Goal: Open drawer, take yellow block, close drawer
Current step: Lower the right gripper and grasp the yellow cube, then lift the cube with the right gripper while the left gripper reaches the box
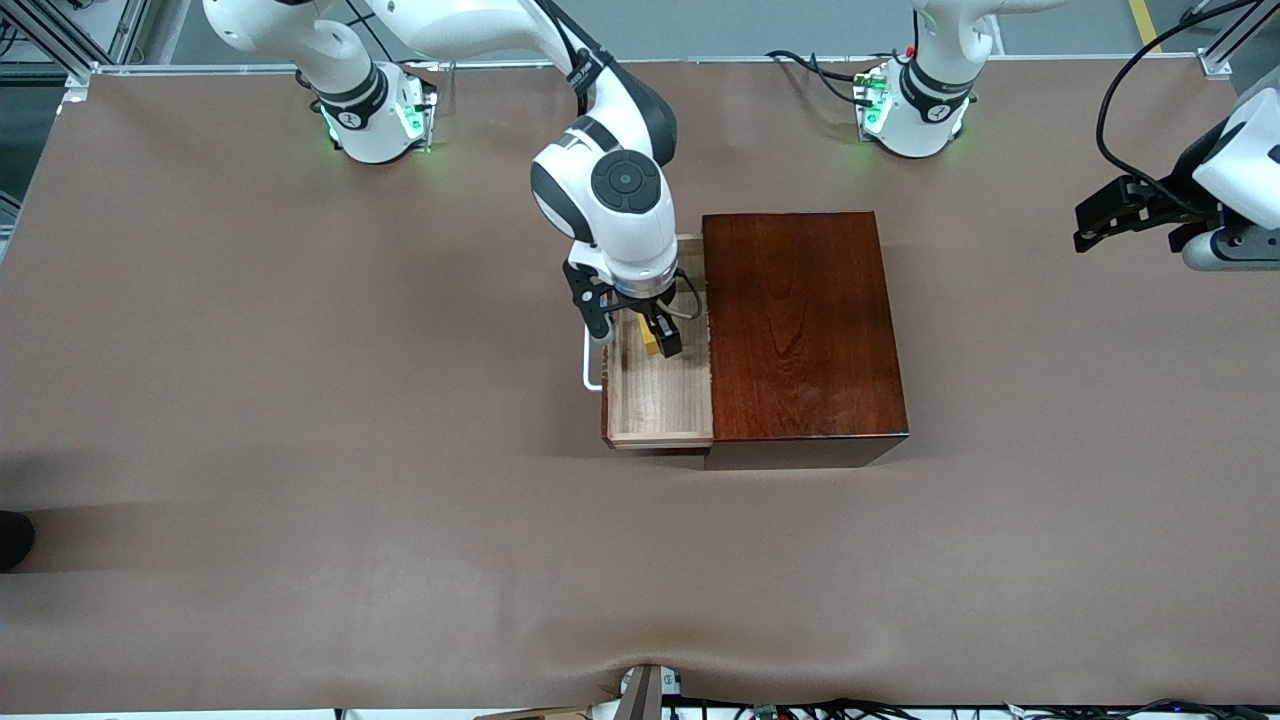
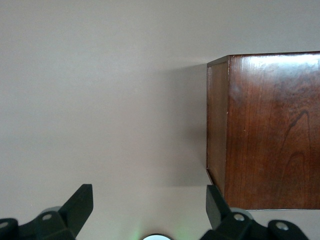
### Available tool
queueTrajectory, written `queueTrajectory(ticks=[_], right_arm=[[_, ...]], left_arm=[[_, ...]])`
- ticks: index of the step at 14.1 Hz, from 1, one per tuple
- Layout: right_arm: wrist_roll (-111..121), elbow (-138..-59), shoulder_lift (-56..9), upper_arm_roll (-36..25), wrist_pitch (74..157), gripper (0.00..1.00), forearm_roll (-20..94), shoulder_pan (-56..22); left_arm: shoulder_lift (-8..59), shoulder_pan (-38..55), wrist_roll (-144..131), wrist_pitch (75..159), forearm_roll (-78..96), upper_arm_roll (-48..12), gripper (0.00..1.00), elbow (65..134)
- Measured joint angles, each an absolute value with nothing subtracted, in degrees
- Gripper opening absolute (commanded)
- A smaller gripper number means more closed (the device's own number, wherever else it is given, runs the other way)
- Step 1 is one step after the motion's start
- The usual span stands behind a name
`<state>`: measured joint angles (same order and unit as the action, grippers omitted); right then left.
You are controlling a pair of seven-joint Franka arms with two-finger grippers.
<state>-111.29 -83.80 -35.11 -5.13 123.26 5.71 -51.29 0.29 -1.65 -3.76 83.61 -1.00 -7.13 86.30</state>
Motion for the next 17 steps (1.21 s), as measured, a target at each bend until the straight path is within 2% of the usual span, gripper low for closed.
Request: queueTrajectory(ticks=[3, 4, 6, 7, 12, 17], right_arm=[[-111.31, -83.80, -35.91, -5.13, 123.99, 0.43, 5.49, -51.75], [-111.31, -83.80, -36.14, -5.13, 124.33, 0.37, 5.48, -51.92], [-112.18, -83.77, -36.32, -5.14, 124.62, 0.11, 5.47, -52.22], [-113.24, -83.65, -36.32, -5.15, 124.63, 0.02, 5.46, -52.26], [-115.18, -80.93, -36.21, -5.66, 123.89, 0.00, 5.47, -52.24], [-115.28, -75.59, -35.73, -6.39, 114.12, 0.00, 5.48, -51.02]], left_arm=[[0.30, -1.65, -3.76, 83.61, -1.00, -7.13, 1.00, 86.30], [0.33, -1.66, -3.76, 83.61, -1.00, -7.13, 1.00, 86.30], [0.38, -1.66, -3.76, 83.61, -1.00, -7.13, 1.00, 86.30], [0.40, -1.66, -3.76, 83.61, -1.00, -7.13, 1.00, 86.30], [0.43, -1.67, -3.78, 83.61, -1.00, -7.12, 1.00, 86.30], [0.45, -1.68, -3.79, 83.61, -1.00, -7.11, 1.00, 86.30]])
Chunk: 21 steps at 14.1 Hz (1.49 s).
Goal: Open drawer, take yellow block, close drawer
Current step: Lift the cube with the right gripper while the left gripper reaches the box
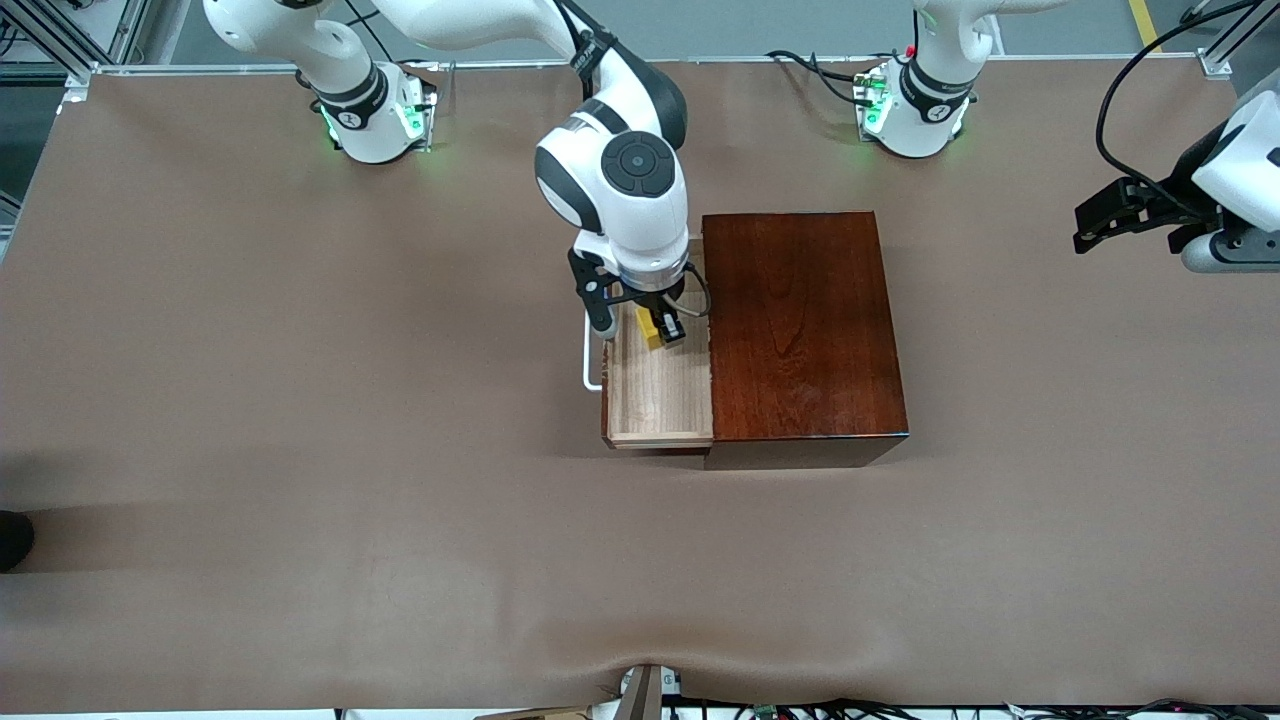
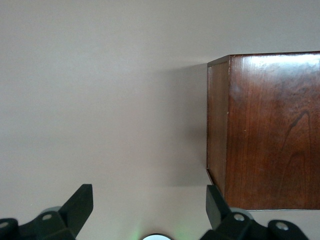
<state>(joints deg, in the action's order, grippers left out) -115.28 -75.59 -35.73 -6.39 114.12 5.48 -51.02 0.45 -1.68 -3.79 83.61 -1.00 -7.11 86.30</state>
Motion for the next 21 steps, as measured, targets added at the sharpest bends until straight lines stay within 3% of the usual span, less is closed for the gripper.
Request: queueTrajectory(ticks=[12, 21], right_arm=[[-93.53, -74.52, -28.78, -6.49, 100.49, 0.00, 5.50, -42.61], [-69.32, -85.90, -17.77, -6.69, 98.51, 0.00, 6.42, -33.17]], left_arm=[[0.58, -1.67, -3.98, 83.63, -1.00, -7.14, 1.00, 86.30], [0.67, -0.97, -8.58, 83.65, -0.95, -8.50, 1.00, 86.30]])
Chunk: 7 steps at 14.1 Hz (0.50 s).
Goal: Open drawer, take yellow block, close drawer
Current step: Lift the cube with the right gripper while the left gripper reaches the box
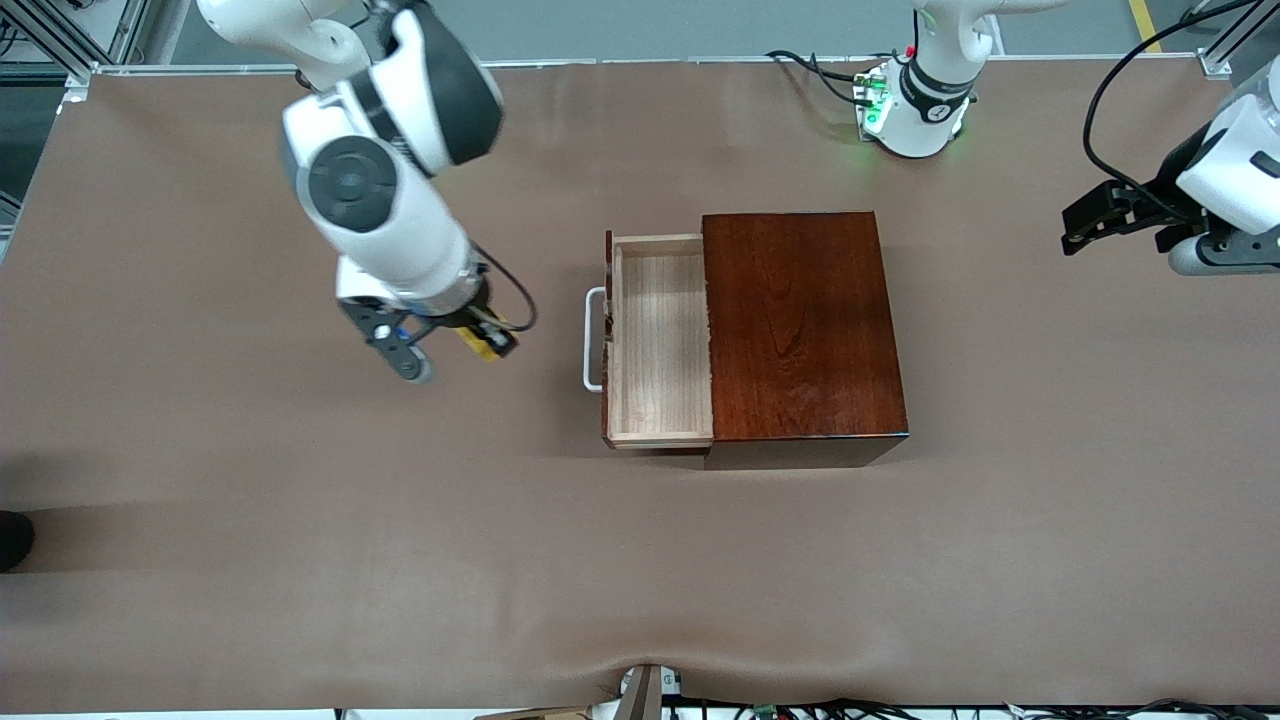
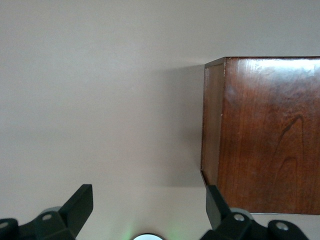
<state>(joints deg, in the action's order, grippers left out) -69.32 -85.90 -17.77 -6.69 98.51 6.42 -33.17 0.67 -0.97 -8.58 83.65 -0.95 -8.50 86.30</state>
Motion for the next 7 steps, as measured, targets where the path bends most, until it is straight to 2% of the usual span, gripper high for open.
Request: queueTrajectory(ticks=[7], right_arm=[[-49.11, -88.76, -13.37, -6.87, 92.13, 0.00, 6.45, -24.38]], left_arm=[[4.24, 1.67, -24.70, 84.29, -0.92, -15.91, 1.00, 84.10]])
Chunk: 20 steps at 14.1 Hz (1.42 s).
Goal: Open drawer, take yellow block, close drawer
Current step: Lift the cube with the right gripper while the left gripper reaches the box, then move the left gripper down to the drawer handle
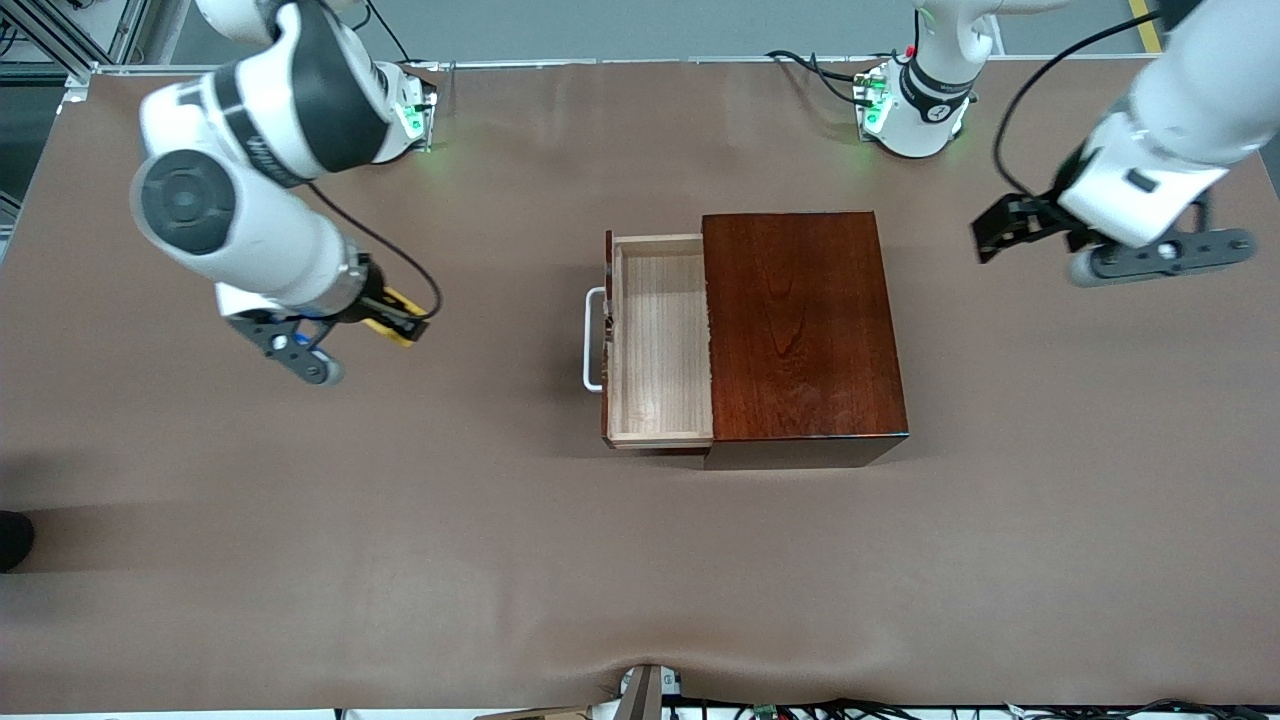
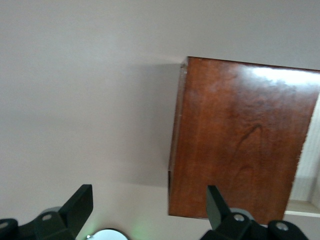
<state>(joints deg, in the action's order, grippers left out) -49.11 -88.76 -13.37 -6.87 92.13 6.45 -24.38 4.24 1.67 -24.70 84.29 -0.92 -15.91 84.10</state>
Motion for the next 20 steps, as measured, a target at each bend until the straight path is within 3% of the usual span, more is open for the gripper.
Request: queueTrajectory(ticks=[6, 13, 20], right_arm=[[-26.58, -94.66, -12.70, -7.10, 94.90, 0.00, 6.46, -12.46], [-11.96, -105.46, -12.71, -7.14, 105.86, 0.00, 6.43, -6.45], [-3.61, -112.25, -12.79, -7.15, 111.55, 0.00, 2.79, -3.32]], left_arm=[[11.16, 11.22, -41.17, 87.51, -0.92, -16.56, 1.00, 79.65], [18.11, 22.29, -60.43, 94.25, -3.58, -16.35, 1.00, 77.54], [25.41, 30.61, -77.18, 104.12, -5.68, -15.70, 1.00, 73.80]])
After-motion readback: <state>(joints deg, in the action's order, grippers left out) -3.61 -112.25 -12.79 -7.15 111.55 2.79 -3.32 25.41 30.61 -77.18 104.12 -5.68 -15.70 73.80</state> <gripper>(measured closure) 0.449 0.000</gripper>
